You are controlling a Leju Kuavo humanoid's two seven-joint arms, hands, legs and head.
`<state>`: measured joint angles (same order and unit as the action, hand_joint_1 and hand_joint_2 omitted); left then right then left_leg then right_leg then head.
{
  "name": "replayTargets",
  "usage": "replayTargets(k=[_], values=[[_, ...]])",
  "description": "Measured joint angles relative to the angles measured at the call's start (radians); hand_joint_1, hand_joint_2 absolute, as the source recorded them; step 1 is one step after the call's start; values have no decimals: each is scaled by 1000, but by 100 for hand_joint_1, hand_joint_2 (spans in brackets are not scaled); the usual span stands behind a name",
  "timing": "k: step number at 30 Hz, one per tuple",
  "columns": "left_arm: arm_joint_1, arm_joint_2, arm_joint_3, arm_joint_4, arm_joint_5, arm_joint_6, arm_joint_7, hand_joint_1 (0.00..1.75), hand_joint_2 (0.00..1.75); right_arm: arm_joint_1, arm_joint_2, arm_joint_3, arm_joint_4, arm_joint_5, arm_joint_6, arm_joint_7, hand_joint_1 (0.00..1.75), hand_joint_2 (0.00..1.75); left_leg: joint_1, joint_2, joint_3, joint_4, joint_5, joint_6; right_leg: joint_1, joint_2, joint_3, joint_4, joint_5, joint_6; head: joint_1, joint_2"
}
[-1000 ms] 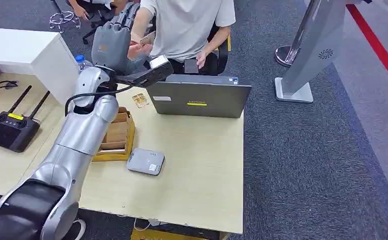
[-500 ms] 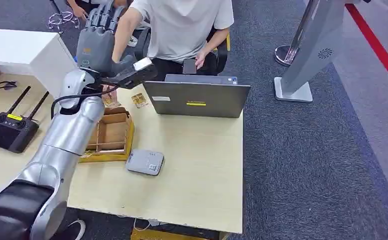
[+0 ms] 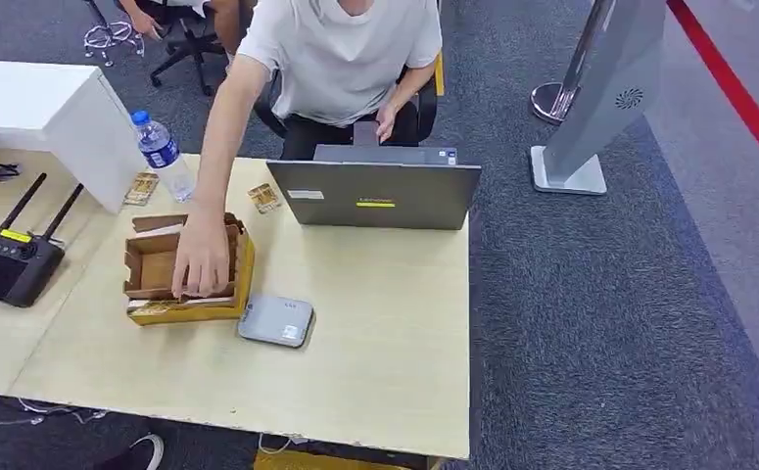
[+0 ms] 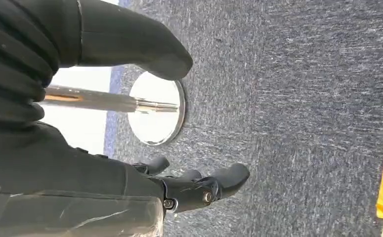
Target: Pass the card to the sensor for recognition and then transmit it.
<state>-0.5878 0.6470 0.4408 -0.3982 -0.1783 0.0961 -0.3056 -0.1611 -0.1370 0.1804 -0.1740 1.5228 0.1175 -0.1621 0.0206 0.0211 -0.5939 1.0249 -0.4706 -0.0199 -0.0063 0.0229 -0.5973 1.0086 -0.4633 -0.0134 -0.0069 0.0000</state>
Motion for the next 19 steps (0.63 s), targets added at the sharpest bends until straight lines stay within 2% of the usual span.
replayTargets(k=[1,4,8,12,15,19], values=[[38,9,66,18,52,-14,0,0,175,1,-2,2,0,0,0,-3,0,175,0,0,0,0,-1,0,0,0,0,0,-1,1,0,0],[126,16,207,54,115,-36,0,0,175,4,-8,7,0,0,1,-11,0,175,0,-4,-1,0,-1,0,0,-4,1,-1,-1,2,0,0],[181,16,312,86,125,-43,1,0,175,3,-12,11,0,0,1,-13,0,175,0,-10,-1,1,-1,1,0,-11,2,-2,-1,2,0,0],[216,5,378,107,154,-73,55,0,175,-1,-12,13,0,0,9,-13,0,175,0,-12,0,1,-1,1,0,-13,4,-2,-1,2,0,0],[271,-49,416,122,162,-87,65,0,175,-9,-12,28,0,1,10,-10,0,175,-1,-12,1,1,-1,1,-1,-13,5,-2,-1,2,0,0],[329,-152,429,141,147,-93,83,0,175,-25,-11,40,0,1,10,-12,0,175,-1,-13,0,1,-1,2,-1,-14,5,-2,-1,2,1,0]])
